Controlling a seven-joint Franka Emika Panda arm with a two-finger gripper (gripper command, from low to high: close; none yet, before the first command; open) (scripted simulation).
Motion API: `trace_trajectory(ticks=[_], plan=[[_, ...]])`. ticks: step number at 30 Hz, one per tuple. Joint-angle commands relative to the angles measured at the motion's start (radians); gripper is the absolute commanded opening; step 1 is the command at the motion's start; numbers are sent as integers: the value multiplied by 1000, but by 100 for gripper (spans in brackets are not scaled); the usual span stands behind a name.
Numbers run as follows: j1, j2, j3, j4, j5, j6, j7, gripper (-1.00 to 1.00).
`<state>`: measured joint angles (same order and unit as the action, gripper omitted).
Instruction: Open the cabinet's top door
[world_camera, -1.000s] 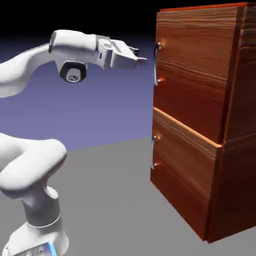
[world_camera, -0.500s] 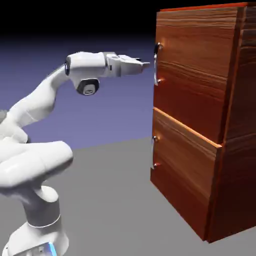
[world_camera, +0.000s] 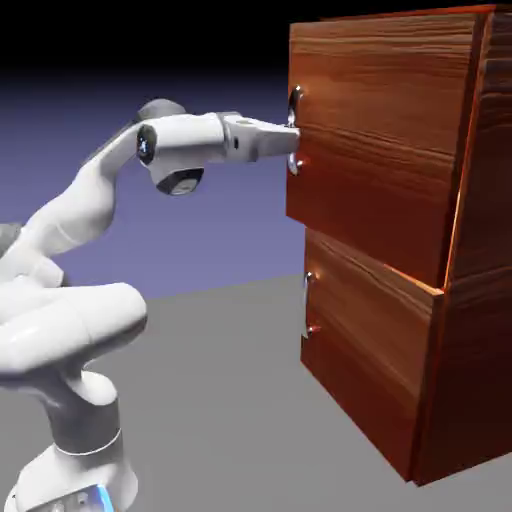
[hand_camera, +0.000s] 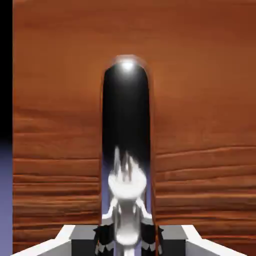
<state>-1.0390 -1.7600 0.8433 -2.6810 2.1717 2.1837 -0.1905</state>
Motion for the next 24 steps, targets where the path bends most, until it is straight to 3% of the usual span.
trace_trajectory(ticks=[1, 11, 24], plan=[[27, 1, -35, -36, -13, -39, -30, -100], [143, 51, -398, -227, -228, -349, -233, -100], [167, 274, -869, -225, -618, -669, -444, -100]])
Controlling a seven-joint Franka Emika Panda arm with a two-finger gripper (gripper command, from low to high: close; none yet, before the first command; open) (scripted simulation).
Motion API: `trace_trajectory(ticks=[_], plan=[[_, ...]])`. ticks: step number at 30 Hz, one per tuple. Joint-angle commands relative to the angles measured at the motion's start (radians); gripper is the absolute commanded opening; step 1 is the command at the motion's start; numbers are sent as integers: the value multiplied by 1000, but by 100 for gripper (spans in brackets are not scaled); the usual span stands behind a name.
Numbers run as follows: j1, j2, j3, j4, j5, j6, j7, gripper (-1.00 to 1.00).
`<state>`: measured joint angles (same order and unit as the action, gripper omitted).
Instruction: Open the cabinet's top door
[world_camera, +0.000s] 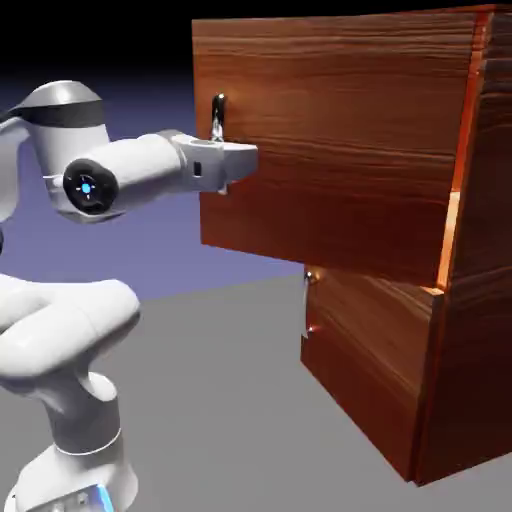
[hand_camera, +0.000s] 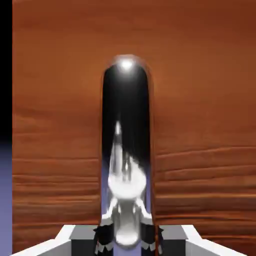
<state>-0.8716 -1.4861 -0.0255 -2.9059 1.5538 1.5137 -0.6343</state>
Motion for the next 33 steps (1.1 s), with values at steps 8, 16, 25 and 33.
trace_trajectory(ticks=[8, 16, 25, 33], plan=[[79, 268, -284, 132, -273, -210, -152, -100], [253, 558, -532, 354, -487, -424, -287, -100], [535, 872, -821, 675, -633, -699, -430, -100], [809, 1105, -1109, 929, -685, -927, -564, -100]])
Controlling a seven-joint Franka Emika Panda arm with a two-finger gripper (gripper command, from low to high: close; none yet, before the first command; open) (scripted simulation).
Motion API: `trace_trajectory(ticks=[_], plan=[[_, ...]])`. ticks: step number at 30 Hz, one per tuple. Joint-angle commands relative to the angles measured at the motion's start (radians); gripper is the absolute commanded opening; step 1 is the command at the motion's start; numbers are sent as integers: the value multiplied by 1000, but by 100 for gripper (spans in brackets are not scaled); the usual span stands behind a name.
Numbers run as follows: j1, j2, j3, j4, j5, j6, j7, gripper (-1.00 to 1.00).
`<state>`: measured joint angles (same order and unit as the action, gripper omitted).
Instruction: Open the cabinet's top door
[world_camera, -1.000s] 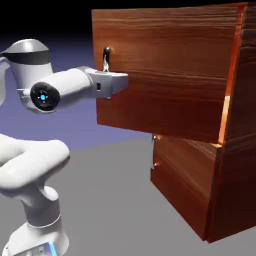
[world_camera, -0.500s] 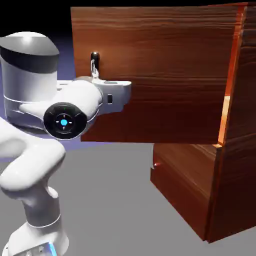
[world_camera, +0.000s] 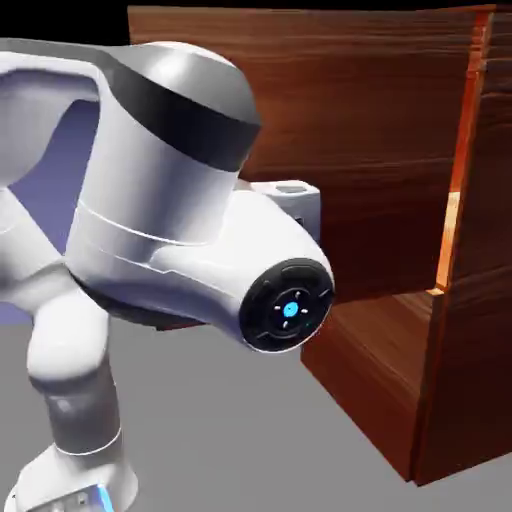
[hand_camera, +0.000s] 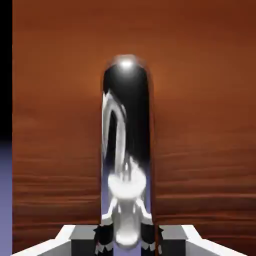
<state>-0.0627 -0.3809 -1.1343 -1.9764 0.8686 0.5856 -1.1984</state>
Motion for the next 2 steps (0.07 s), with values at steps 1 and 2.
trace_trajectory(ticks=[1, 2], plan=[[33, 22, -36, 24, -3, -21, -14, -100], [43, 28, -47, 31, -4, -27, -19, -100]])
